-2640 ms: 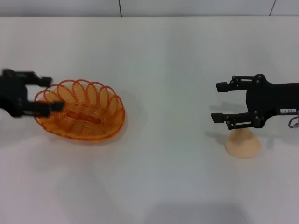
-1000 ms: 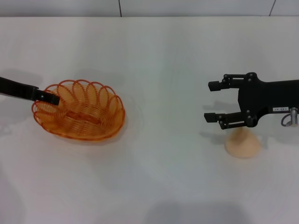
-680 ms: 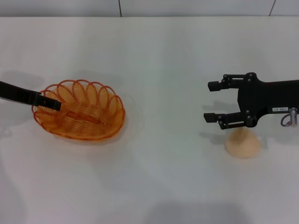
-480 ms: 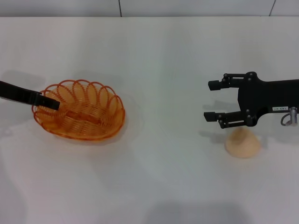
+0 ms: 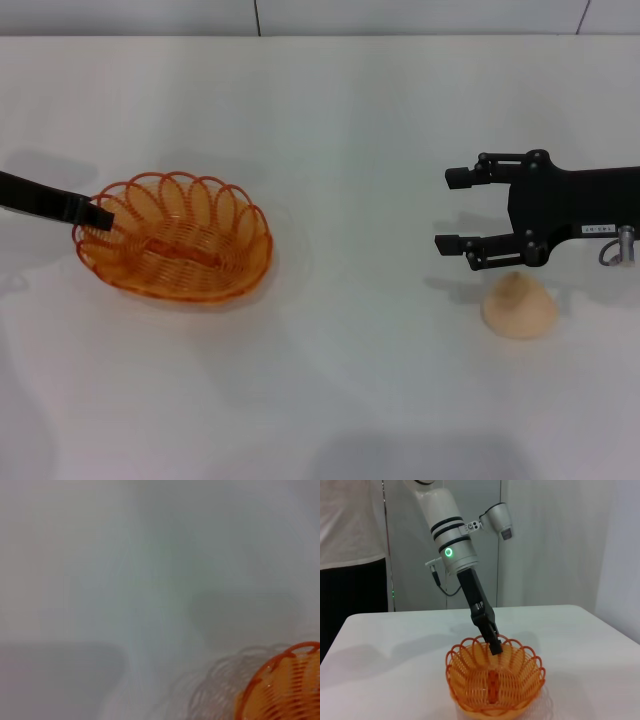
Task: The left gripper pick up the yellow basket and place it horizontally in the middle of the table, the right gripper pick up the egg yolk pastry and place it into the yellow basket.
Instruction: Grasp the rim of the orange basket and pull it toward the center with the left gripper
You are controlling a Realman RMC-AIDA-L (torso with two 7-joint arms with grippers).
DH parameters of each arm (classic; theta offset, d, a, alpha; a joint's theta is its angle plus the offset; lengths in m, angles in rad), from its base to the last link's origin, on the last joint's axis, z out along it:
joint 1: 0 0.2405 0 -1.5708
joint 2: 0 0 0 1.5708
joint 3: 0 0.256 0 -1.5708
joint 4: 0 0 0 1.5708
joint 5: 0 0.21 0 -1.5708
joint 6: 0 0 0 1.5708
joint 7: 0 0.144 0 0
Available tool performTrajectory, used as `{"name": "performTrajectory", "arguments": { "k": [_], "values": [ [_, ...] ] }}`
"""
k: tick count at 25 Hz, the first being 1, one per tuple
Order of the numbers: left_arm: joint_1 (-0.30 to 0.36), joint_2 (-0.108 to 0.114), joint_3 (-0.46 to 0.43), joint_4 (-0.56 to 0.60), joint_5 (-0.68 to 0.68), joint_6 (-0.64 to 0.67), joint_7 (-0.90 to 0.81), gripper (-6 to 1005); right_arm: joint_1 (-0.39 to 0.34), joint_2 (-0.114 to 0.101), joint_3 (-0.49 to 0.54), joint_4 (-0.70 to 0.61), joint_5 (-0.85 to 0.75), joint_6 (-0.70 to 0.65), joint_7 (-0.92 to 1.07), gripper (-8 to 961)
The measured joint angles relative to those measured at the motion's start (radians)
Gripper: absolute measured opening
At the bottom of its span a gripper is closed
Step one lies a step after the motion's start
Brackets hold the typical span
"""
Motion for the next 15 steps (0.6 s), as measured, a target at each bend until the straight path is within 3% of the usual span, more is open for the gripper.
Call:
{"name": "performTrajectory", "arguments": {
  "k": [11, 15],
  "values": [
    [0.003, -0.014, -0.004, 0.028, -0.038, 0.044, -0.008, 84, -0.009, 0.0, 0.0, -0.005, 0.006, -0.005, 0.0, 768],
    [0.007, -0.015, -0.004, 0.051, -0.11, 0.093, -0.049, 81, -0.013, 0.0, 0.001, -0.009, 0.016, -0.007, -0.001, 767]
  ]
}}
